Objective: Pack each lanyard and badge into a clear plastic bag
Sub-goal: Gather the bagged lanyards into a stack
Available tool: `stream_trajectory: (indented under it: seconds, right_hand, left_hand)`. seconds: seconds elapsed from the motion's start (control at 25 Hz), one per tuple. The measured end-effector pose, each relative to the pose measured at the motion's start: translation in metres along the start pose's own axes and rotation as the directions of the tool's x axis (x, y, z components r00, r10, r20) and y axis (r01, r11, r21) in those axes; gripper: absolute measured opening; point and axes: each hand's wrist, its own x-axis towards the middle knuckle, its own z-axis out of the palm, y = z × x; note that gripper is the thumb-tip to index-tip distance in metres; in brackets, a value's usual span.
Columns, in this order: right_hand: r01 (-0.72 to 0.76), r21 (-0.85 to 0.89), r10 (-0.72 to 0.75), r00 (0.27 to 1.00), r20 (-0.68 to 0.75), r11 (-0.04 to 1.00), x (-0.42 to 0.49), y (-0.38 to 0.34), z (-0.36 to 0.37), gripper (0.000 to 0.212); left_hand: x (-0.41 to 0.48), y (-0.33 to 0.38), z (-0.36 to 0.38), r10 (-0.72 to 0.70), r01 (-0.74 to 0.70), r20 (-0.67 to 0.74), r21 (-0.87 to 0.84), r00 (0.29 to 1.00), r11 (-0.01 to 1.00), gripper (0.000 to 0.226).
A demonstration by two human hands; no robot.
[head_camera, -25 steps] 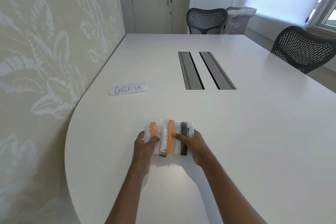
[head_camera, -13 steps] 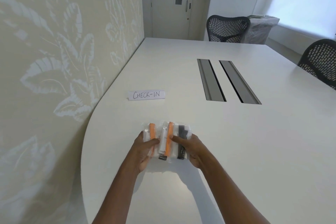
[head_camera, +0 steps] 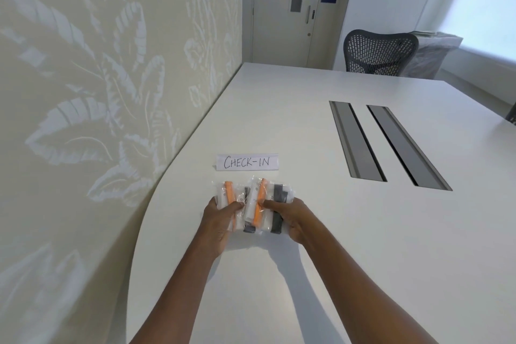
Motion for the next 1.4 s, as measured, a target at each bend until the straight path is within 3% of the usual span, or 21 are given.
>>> stream_trajectory:
  seconds: [0.12, 0.36, 0.48, 0.68, 0.84, 1.0, 1.08, 1.16, 1.2, 1.28, 1.4]
  right_hand:
    - [0.004, -0.043, -0.007, 0.997, -0.071, 0.999, 0.032, -0.014, 0.013, 0.046]
    - [0.016, -0.143, -0.035, 0.99, -0.134, 0.99, 0.074, -0.035, 0.026, 0.063]
    - [0.026, -0.232, -0.075, 0.976, -0.204, 0.972, 0.087, -0.038, 0.016, 0.068]
    - [0.061, -0.339, -0.157, 0.952, -0.263, 0.939, 0.094, -0.038, 0.01, 0.06]
    - [0.054, -0.49, -0.186, 0.957, -0.223, 0.87, 0.092, -0.043, 0.005, 0.076]
    - [0.098, -0.684, -0.303, 0.935, -0.187, 0.723, 0.087, -0.043, -0.006, 0.078]
    - [0.111, -0.76, -0.379, 0.906, -0.188, 0.64, 0.079, -0.037, -0.007, 0.078]
    - [0.094, -0.891, -0.52, 0.837, -0.17, 0.443, 0.072, -0.022, -0.004, 0.074]
    - [0.106, -0.938, -0.604, 0.787, -0.123, 0.33, 0.068, -0.013, -0.001, 0.068]
    - [0.195, -0.962, -0.715, 0.699, -0.002, 0.193, 0.063, 0.005, 0.008, 0.052]
    - [0.225, -0.962, -0.706, 0.706, 0.053, 0.153, 0.065, 0.026, 0.016, 0.051]
  left_hand:
    - [0.031, 0.011, 0.003, 0.016, -0.015, -0.032, 0.03, 0.999, 0.999, 0.036]
    - [0.081, 0.029, -0.001, 0.134, -0.063, -0.204, 0.323, 0.97, 0.944, 0.037]
    - [0.094, 0.03, -0.008, 0.25, -0.08, -0.239, 0.552, 0.938, 0.83, 0.046]
    - [0.101, 0.033, -0.01, 0.394, -0.087, -0.206, 0.788, 0.896, 0.61, 0.046]
    - [0.096, 0.032, -0.023, 0.484, -0.048, -0.236, 0.862, 0.843, 0.504, 0.042]
    - [0.081, 0.018, -0.029, 0.628, 0.06, -0.155, 0.984, 0.762, 0.169, 0.047]
    - [0.078, 0.006, -0.028, 0.718, -0.081, 0.03, 0.996, 0.695, 0.037, 0.049]
    - [0.077, -0.005, -0.026, 0.722, -0.238, 0.244, 0.965, 0.648, -0.113, 0.052]
    - [0.077, -0.008, -0.024, 0.701, -0.278, 0.295, 0.95, 0.649, -0.142, 0.054]
    - [0.078, -0.011, -0.021, 0.639, -0.272, 0.279, 0.956, 0.717, -0.112, 0.06]
    - [0.084, -0.012, -0.023, 0.542, -0.276, 0.266, 0.959, 0.797, -0.066, 0.065]
